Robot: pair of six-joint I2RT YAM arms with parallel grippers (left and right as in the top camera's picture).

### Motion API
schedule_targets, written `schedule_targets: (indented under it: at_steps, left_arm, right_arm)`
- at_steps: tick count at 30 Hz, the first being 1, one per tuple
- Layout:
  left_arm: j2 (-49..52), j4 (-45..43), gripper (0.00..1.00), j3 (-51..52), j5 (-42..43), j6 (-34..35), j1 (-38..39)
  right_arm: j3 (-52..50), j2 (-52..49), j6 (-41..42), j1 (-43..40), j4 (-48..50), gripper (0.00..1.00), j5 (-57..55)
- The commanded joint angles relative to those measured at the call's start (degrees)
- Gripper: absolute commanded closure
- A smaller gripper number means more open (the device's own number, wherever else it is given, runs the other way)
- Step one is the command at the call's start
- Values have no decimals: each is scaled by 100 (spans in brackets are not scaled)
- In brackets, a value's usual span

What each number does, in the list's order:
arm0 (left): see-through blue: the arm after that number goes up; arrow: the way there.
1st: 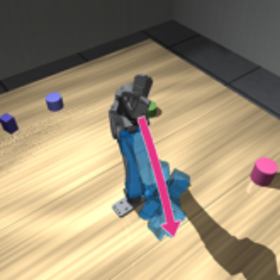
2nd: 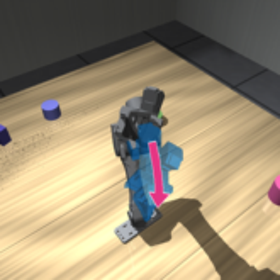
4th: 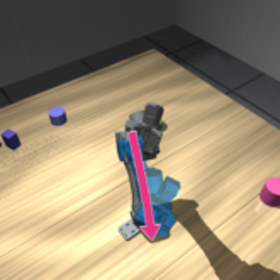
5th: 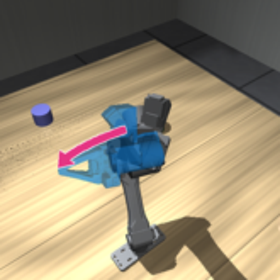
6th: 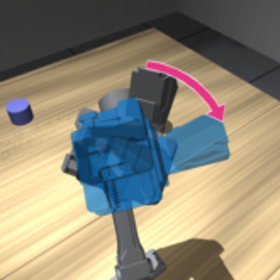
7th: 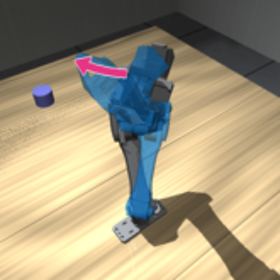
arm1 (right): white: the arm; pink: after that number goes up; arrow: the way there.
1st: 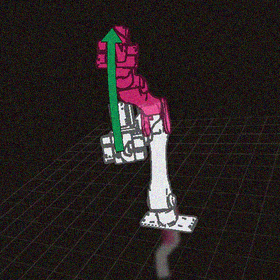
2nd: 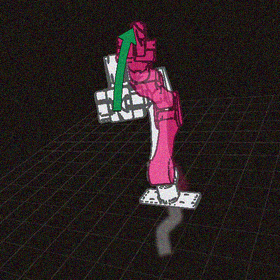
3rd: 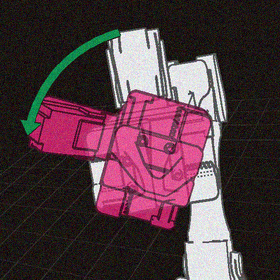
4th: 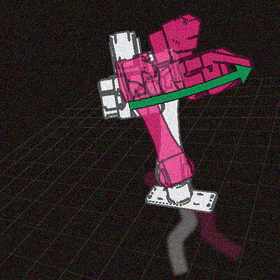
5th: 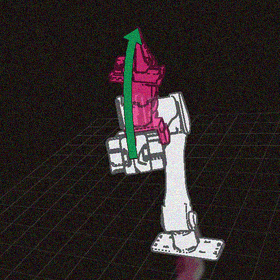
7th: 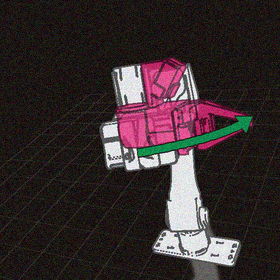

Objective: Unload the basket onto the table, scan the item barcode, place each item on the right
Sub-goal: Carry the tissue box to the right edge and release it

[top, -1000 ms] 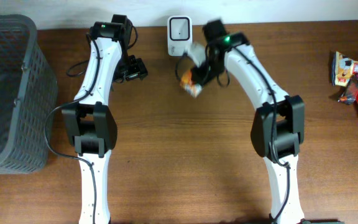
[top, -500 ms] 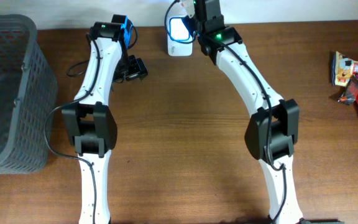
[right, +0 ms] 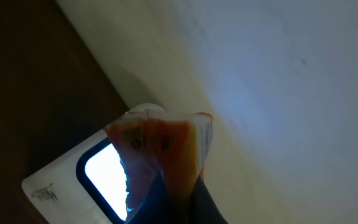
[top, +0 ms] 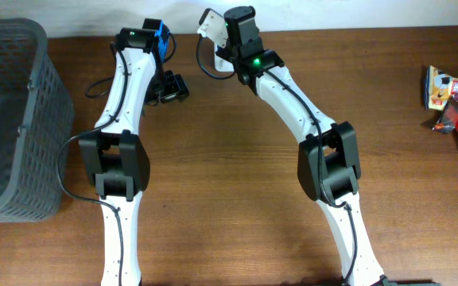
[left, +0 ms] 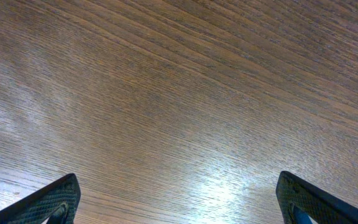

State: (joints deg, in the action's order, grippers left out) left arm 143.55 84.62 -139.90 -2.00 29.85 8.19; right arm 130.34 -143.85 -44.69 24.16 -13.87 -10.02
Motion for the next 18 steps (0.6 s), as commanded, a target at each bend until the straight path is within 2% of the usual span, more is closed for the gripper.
schedule_targets:
  at_steps: [1, 3, 6, 8, 10, 13, 14, 16, 18]
  left_arm:
    - [-74, 7, 1, 26, -81, 52, 0]
    - [-74, 7, 1, 26, -81, 52, 0]
    - [-74, 7, 1, 26, -81, 52, 0]
    - [-74, 7, 1, 26, -81, 52, 0]
    - [-74, 7, 1, 26, -81, 52, 0]
    - [-74, 7, 1, 26, -81, 52, 0]
    - [-74, 7, 1, 26, -81, 52, 0]
    - [-74, 7, 1, 26, -81, 55, 0]
    - [-74, 9, 1, 26, -81, 52, 0]
  right_arm:
    - [72, -22, 463, -63, 236, 96, -42]
    - [85, 57, 1532, -273, 474, 96, -361]
    - [85, 385, 2406, -730, 249, 96, -999]
    - [85, 603, 2883, -1097, -118, 96, -1805]
    - [85, 752, 3261, -1523, -621, 96, -2387]
    - [85, 804, 3429, -2341, -1853, 96, -2455]
    - [83, 804, 3805, -2736, -2487, 96, -2452]
    - [83, 804, 4564, -3458, -3331, 96, -2144]
    - [83, 802, 4658, -3989, -3779, 96, -1709]
